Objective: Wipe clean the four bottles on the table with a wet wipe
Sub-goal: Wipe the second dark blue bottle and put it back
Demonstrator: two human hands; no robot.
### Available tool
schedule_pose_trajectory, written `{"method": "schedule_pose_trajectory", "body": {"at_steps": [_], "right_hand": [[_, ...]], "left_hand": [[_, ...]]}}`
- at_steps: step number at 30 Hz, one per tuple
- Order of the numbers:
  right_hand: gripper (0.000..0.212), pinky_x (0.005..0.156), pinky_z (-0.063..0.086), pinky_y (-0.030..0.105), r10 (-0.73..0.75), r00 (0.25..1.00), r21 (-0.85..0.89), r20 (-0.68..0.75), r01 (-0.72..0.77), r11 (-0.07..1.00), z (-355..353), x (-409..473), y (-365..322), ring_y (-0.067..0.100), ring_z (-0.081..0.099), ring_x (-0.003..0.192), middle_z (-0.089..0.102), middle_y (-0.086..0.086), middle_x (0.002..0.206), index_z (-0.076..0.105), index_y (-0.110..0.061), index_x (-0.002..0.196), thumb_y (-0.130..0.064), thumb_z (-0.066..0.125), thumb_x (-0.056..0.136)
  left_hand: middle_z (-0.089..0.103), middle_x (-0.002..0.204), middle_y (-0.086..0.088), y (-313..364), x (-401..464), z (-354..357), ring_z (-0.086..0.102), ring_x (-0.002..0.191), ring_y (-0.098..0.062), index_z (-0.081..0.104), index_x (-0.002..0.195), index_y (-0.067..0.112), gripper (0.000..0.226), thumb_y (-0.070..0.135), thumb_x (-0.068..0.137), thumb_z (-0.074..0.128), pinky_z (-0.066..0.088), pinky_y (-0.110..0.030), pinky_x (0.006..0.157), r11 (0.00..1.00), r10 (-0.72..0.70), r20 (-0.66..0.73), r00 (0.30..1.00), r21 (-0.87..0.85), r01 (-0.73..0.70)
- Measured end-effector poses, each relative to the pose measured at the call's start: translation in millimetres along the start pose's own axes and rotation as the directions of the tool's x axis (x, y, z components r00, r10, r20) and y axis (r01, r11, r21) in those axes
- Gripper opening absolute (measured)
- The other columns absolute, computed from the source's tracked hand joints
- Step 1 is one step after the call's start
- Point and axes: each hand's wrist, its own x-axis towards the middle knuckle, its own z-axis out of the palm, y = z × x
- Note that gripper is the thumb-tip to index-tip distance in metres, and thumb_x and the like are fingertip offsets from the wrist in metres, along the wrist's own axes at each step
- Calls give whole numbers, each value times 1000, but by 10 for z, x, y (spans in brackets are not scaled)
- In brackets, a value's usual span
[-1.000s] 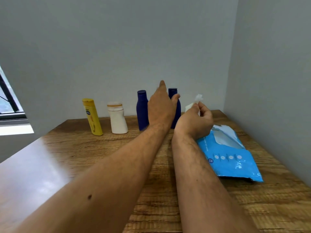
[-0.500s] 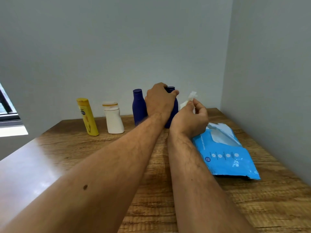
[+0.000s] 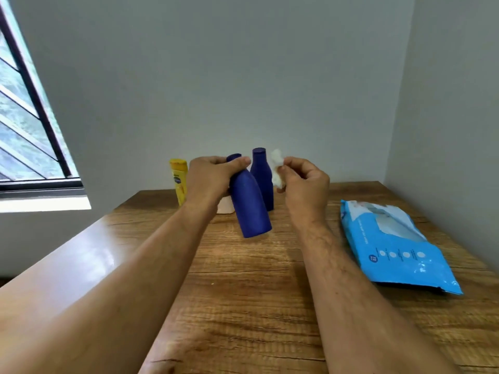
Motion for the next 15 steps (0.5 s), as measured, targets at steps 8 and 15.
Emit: {"method": "schedule_pose_trajectory", "body": {"at_steps": [8,15], "right_hand": [[8,56,53,22,130,956,-97,262,-107,989,186,-180,142,12,68,79,73,0,97,74,-18,93,-12,70,89],[10,64,61,32,160,940,-141,301,-122,982,233,-196,170,13,69,80,72,-2,97,73,-18,95,-11,68,90]], "left_hand": [[74,84,-4,-332,-45,-306,71,80,-19,72,92,8,33,34,76,85,58,-30,65,941,-195,47,980,-274,200],[66,117,-15,-446,-83,-337,67,101,-27,66,121,7,53,43,84,75,60,-40,77,796,-253,280,926,-485,363]]}}
